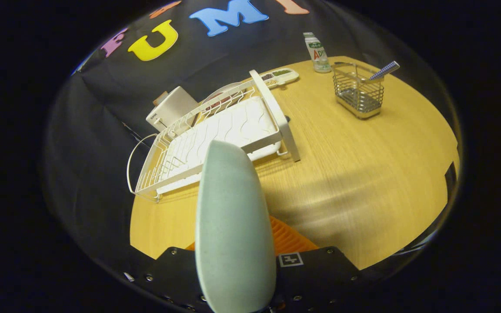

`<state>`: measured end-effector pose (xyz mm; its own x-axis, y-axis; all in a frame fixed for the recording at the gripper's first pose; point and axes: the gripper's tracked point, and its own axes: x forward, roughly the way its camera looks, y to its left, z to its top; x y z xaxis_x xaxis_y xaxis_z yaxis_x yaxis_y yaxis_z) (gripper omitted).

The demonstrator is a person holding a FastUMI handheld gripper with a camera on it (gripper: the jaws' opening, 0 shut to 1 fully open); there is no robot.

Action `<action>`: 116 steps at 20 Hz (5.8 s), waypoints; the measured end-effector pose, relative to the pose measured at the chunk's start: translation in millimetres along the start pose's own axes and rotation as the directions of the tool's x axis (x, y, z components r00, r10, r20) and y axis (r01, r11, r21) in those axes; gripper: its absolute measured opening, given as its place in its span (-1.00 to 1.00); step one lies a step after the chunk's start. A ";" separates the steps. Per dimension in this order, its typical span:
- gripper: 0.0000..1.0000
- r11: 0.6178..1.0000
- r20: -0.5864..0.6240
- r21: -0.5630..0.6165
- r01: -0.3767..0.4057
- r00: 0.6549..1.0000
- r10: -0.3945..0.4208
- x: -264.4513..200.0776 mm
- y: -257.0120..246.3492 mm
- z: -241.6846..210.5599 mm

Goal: Take the plate from the dish rack, then take the spoon from the basket and place it into the plate.

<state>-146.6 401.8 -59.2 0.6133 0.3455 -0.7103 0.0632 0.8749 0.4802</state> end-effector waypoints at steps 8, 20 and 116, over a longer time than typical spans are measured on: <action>0.12 0.966 -0.149 0.197 -0.166 0.969 0.197 31.6 37.7 -36.1; 0.81 0.990 -0.145 0.036 -0.136 0.980 0.140 37.6 40.0 -26.4; -0.82 0.699 0.605 -0.550 0.457 0.795 -0.045 -62.7 232.3 81.4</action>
<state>-106.2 555.7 138.8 0.9608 0.0301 -0.2755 -0.1080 0.9562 -0.2721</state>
